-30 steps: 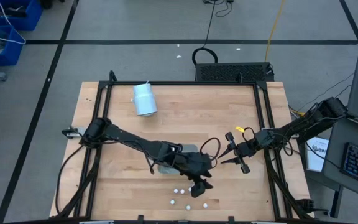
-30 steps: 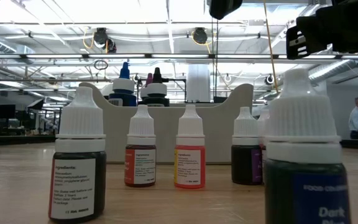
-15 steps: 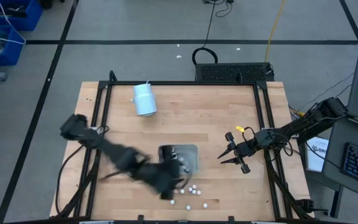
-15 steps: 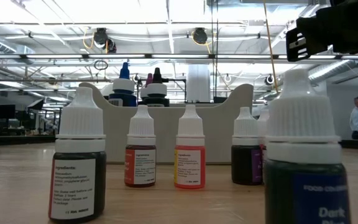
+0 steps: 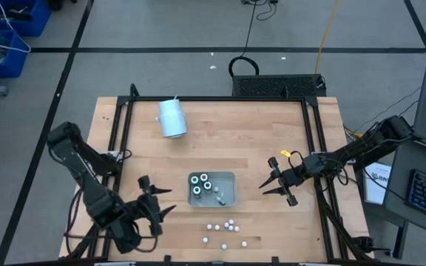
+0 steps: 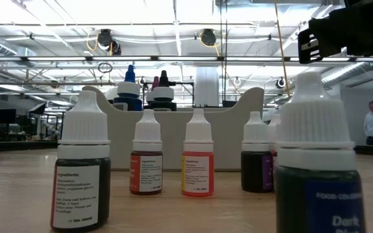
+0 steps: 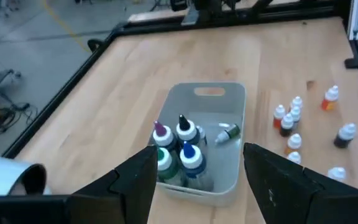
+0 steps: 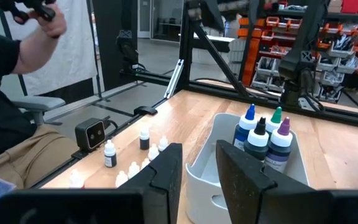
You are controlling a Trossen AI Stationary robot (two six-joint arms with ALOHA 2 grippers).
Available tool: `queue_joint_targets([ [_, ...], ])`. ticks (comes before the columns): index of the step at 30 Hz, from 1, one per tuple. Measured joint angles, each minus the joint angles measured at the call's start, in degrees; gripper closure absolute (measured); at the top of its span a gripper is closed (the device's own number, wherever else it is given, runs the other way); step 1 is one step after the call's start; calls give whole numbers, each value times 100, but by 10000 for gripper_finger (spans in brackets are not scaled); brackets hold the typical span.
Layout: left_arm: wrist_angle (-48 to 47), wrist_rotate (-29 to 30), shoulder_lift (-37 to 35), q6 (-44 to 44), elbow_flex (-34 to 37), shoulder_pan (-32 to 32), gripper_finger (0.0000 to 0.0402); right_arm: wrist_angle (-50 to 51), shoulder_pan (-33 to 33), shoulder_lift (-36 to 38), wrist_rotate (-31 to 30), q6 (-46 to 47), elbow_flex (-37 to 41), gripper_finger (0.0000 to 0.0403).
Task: Pick & Place food coloring
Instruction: Put the small orange food coloring bottle into the gray bin
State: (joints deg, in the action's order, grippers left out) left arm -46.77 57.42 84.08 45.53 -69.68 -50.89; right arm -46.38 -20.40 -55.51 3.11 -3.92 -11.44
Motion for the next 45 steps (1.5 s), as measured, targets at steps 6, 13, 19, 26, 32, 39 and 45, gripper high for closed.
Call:
queue_joint_targets([
  [6,2797,566,-754,-1268,1788,-93,160,75,-2,-2,3,-6,-1,314],
  [13,5821,1056,-1131,-3208,3330,-92,160,346,-264,-2,-331,-130,-400,314],
  [19,6663,1006,-1194,-3751,3758,16,160,3884,-1708,-565,-2115,-367,-2605,314],
  [26,6661,847,-1192,-3800,3776,24,160,5440,-2672,-2331,-3324,435,-4504,314],
  [32,6667,468,-1192,-3662,3776,24,160,5479,-2834,-3597,-3298,1218,-5107,314],
  [39,6647,397,-1192,-3803,3776,13,160,5476,-2889,-4186,-3260,1917,-5134,311],
  [45,6640,397,-1192,-3928,3776,13,160,5115,-2885,-4445,-2721,2254,-5136,273],
])
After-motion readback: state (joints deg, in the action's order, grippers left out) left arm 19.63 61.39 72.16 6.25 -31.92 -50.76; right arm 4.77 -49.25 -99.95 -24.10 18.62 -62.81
